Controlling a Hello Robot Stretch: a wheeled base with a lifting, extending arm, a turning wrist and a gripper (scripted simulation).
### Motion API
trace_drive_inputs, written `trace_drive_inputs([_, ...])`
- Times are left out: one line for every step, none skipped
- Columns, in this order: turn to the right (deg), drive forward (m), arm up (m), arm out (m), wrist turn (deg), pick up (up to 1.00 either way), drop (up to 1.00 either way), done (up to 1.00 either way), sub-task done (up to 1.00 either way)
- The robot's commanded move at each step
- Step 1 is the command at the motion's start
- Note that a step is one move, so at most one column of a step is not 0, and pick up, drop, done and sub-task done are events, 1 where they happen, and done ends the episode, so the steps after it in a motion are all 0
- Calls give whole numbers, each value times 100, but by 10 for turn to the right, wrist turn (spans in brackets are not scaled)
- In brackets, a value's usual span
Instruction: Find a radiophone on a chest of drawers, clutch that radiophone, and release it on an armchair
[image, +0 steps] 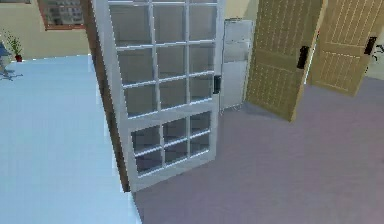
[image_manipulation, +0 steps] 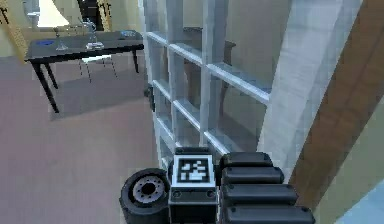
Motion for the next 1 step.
trace_drive_inputs([360,0,0,0,0,0,0,0,0])
